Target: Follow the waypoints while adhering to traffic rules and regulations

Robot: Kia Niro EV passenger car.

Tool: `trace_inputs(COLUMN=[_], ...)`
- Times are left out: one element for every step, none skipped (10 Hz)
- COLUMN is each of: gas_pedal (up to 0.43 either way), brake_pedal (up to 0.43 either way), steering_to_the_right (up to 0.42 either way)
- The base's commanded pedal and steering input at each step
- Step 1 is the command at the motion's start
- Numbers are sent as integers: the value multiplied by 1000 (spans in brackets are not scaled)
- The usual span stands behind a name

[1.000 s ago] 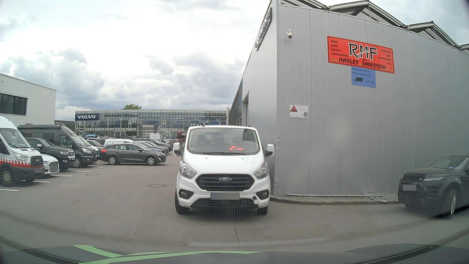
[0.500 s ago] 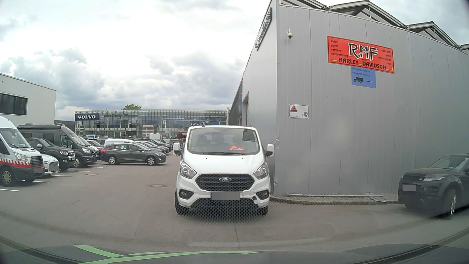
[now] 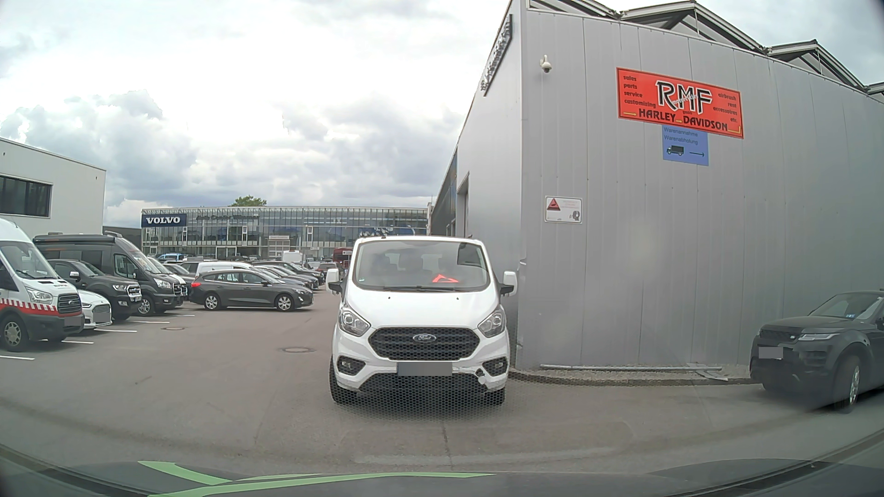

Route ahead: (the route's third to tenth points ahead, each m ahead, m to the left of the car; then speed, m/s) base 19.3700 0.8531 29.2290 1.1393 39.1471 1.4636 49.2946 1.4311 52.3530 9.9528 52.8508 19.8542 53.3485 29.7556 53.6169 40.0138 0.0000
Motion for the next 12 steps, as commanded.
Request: trace_inputs(gas_pedal=[0,0,0,0,0,0,0,0,0,0,0,0], brake_pedal=[360,360,360,360,360,360,360,360,360,360,360,360], steering_to_the_right=[6,5,6,6,5,6,6,6,6,6,6,6])
